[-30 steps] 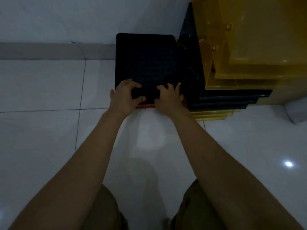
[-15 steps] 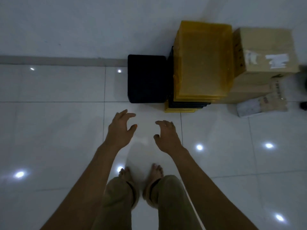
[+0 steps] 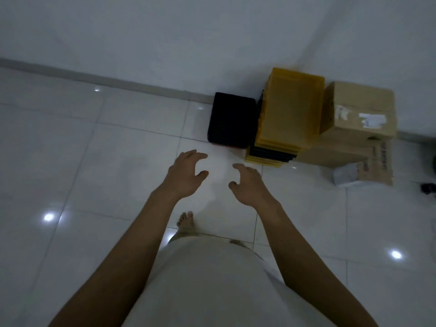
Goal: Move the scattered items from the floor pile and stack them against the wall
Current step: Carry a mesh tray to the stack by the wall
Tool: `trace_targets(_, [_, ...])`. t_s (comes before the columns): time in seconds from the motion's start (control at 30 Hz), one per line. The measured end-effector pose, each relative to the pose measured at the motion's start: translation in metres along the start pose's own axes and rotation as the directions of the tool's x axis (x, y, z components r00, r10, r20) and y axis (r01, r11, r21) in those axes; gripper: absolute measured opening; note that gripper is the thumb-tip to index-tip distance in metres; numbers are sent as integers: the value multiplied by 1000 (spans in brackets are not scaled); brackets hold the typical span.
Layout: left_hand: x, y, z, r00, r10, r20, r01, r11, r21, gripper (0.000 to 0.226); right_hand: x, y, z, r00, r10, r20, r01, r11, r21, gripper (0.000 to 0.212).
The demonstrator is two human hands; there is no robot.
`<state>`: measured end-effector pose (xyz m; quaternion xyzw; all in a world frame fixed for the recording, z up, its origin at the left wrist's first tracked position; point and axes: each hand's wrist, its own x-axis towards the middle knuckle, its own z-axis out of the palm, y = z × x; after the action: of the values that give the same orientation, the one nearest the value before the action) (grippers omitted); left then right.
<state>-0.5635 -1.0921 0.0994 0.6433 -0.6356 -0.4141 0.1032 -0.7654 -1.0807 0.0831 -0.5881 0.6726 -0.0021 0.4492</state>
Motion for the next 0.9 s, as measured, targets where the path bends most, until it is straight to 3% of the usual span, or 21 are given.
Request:
trace_targets(0.13, [-53,16,26,986,-112,-120,100,989,-107,49,-33,12,-5,977,-18,212,34,997,-71,64])
trace_targets(0.43, [-185,51,118,876,-447,-181,373,866,-334,47,-100,29,4,862,-193,469,346,901,-264,63])
trace_targets(0.67, [-285,41,141,646,-670,-365,451,721,-525,45,-143,-2,53,707,-290,645,605,720,-340,62])
trace_targets(0.9, [-393,41,216,400,-850,-343,435,505,-745,46,-209,-6,126,536,-258,804,789,494,-367,61])
